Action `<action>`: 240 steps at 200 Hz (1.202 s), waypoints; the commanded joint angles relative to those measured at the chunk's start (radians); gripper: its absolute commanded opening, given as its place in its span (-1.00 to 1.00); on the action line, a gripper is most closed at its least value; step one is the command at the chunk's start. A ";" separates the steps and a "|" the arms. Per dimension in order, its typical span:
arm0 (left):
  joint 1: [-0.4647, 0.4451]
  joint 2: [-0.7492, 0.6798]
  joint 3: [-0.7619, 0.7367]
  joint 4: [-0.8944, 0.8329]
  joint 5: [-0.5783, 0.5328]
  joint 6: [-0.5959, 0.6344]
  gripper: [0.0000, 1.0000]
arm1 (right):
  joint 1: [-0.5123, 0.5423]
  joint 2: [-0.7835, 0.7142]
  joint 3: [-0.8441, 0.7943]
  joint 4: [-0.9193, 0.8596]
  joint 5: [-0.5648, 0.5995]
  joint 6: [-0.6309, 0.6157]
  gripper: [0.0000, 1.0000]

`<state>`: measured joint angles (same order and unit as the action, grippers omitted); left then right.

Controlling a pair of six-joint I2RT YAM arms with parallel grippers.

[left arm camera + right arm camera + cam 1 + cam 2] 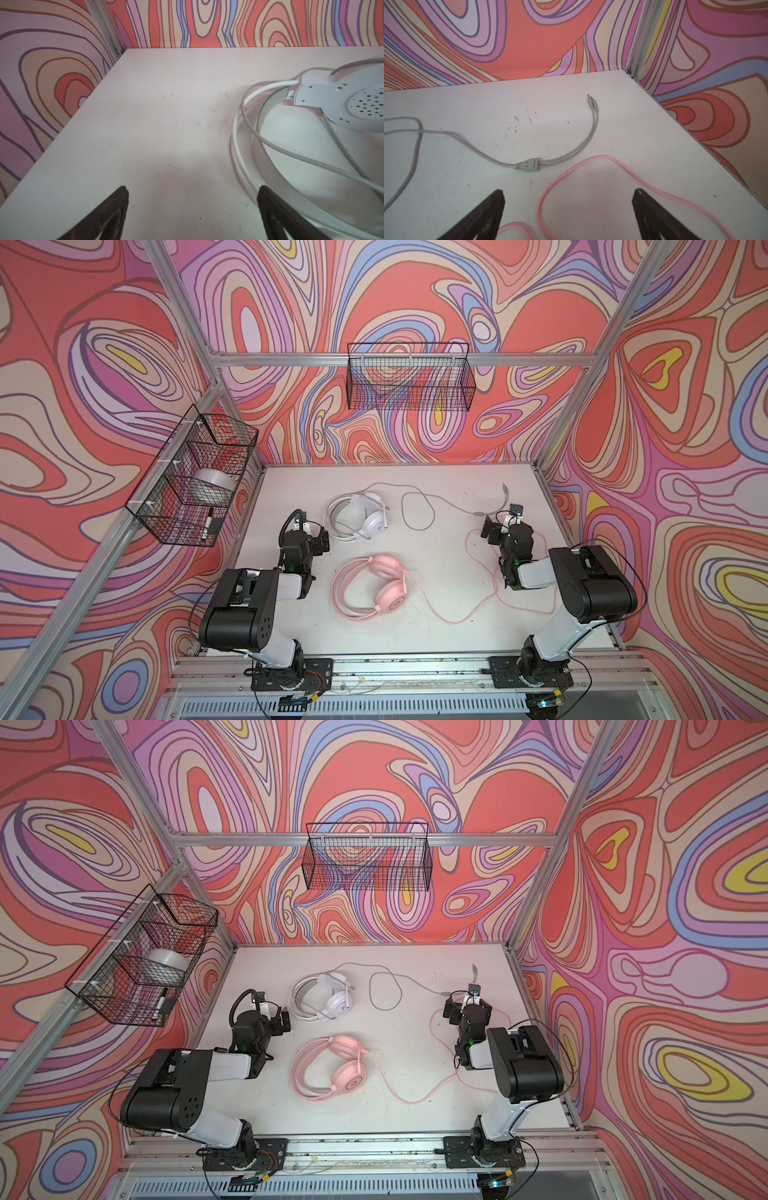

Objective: Wrap the headphones

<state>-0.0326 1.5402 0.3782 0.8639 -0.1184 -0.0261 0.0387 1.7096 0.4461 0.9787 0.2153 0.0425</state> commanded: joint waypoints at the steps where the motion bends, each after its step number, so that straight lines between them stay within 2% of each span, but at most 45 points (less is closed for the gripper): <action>1: 0.005 -0.003 -0.005 0.032 0.012 0.015 1.00 | -0.006 0.004 0.009 0.007 -0.007 -0.001 0.97; 56: 0.005 -0.098 -0.002 -0.055 0.004 0.011 1.00 | -0.006 -0.014 -0.009 0.032 0.004 -0.006 0.97; 104: 0.005 -0.281 0.036 -0.242 0.022 0.017 1.00 | -0.004 -0.146 -0.010 -0.080 0.010 -0.009 0.97; 150: 0.003 -0.453 0.257 -0.679 0.021 -0.015 1.00 | 0.005 -0.300 0.037 -0.260 -0.032 -0.010 0.97; 164: 0.001 -0.480 0.319 -0.793 0.028 -0.037 1.00 | 0.010 -0.338 0.084 -0.365 -0.051 0.002 0.97; 193: -0.033 -0.524 0.455 -1.042 -0.012 -0.076 1.00 | 0.024 -0.368 0.245 -0.698 -0.047 0.056 0.97; 240: -0.078 -0.539 0.629 -1.400 -0.065 -0.194 1.00 | 0.089 -0.388 0.379 -0.942 -0.061 0.064 0.97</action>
<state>-0.0929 1.0126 0.9356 -0.2420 -0.1371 -0.1337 0.0910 1.3312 0.7643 0.2722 0.1749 0.0910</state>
